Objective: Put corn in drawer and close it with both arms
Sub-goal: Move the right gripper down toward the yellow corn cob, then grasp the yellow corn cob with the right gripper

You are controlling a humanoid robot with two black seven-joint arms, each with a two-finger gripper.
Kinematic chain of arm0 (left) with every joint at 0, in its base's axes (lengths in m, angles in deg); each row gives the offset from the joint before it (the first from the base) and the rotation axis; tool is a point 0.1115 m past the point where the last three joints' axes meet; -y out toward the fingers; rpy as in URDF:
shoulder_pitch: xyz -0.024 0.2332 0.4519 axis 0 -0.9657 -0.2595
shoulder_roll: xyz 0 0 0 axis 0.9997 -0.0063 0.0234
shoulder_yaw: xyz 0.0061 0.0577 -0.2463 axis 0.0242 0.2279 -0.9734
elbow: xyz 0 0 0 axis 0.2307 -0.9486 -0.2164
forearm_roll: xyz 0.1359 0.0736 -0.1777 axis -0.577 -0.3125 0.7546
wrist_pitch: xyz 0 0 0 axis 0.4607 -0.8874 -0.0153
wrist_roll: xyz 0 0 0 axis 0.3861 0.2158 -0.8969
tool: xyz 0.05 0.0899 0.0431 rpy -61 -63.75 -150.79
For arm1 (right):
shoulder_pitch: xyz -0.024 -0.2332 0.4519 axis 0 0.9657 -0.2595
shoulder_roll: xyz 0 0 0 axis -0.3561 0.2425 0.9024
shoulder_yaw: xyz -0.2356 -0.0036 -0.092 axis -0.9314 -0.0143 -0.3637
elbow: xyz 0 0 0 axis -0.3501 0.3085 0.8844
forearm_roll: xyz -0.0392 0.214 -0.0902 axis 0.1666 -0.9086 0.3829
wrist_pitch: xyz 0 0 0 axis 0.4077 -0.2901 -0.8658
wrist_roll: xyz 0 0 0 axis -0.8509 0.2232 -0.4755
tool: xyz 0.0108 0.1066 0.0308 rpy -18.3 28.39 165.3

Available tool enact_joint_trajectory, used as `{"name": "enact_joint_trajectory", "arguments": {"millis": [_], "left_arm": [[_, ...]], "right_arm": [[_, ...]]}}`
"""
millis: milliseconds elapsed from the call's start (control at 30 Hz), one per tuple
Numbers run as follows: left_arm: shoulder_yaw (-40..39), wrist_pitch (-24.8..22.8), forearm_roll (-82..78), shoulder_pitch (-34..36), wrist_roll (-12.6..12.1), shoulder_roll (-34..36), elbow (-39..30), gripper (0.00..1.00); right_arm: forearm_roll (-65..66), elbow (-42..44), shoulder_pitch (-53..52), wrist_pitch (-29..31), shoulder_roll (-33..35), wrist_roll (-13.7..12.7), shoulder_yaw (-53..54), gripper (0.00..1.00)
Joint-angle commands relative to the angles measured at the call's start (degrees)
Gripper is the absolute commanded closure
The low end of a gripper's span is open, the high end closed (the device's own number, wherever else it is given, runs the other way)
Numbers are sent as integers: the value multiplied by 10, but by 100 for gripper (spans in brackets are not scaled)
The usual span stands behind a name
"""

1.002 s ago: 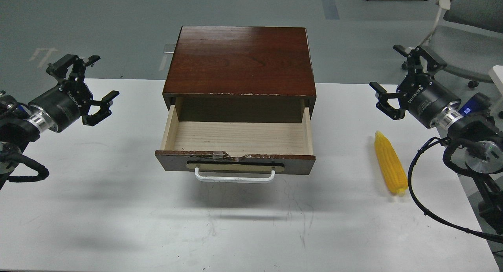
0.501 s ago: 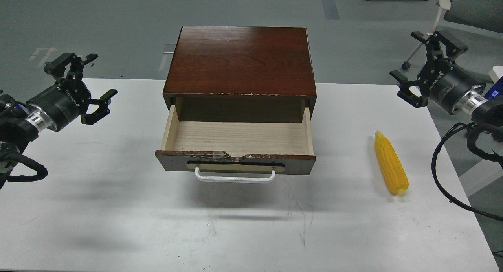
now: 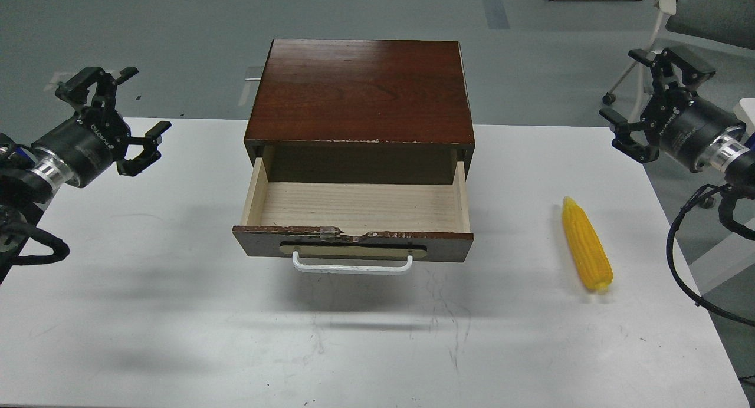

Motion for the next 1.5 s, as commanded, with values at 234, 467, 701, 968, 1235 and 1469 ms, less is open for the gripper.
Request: {"name": "enact_joint_trajectory", "arguments": {"millis": [234, 467, 701, 968, 1235, 1469], "left_arm": [[4, 0, -1, 1, -3, 14, -16, 2], [7, 0, -1, -2, -3, 13, -16, 2], [7, 0, -1, -4, -3, 3, -16, 2], [7, 0, -1, -13, -1, -1, -16, 2], [3, 0, 0, -21, 0, -1, -17, 2], [3, 0, 0, -23, 0, 0, -17, 2]], "right_arm": [[11, -7, -9, -7, 5, 2, -6, 0], [178, -54, -40, -9, 113, 2, -71, 1], [579, -100, -53, -55, 170, 24, -197, 1], [691, -90, -48, -90, 139, 25, -324, 1], [687, -52, -36, -159, 67, 27, -396, 2], [688, -26, -28, -160, 52, 27, -422, 5]]}}
